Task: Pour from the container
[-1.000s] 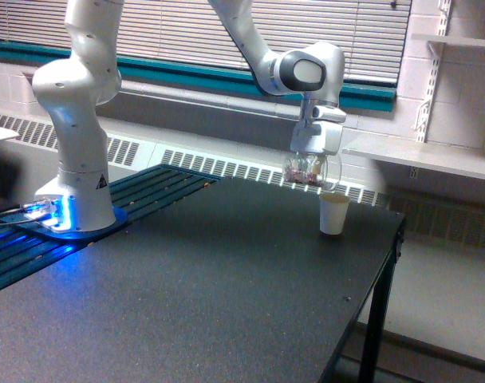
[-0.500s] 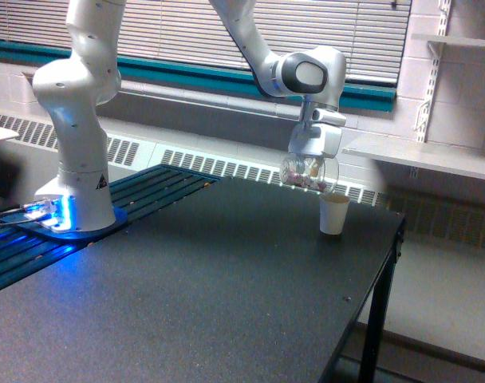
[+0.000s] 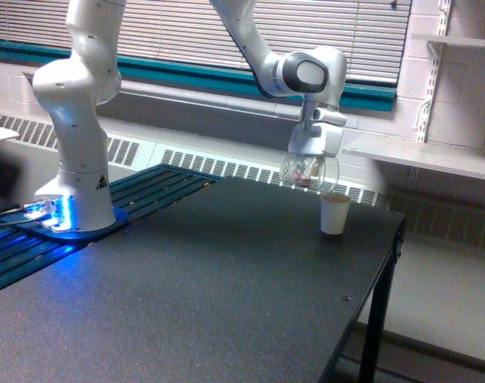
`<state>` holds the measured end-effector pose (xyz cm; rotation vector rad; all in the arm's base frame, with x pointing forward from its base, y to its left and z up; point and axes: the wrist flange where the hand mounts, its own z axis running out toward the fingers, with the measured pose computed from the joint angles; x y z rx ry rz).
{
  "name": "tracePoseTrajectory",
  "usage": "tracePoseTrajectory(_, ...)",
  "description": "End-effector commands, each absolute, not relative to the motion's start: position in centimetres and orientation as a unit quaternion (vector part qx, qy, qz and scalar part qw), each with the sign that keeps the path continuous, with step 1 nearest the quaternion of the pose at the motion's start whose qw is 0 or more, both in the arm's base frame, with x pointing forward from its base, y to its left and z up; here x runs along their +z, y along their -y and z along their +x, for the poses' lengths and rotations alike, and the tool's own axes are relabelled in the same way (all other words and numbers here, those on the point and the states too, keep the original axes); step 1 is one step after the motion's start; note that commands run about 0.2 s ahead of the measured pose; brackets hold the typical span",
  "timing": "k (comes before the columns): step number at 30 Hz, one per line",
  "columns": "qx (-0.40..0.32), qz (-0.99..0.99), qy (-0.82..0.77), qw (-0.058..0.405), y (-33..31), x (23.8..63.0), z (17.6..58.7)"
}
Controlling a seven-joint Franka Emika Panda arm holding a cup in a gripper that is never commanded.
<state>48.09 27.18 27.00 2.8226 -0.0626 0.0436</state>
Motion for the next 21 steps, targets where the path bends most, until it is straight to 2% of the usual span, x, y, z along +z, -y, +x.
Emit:
tracePoseTrajectory(1, 0.018, 0.986, 0.012, 0.163, -28.24, 27.17, 48.18)
tracePoseTrajectory(21, 0.012, 0.986, 0.006, 0.168, -28.92, 26.85, 48.66)
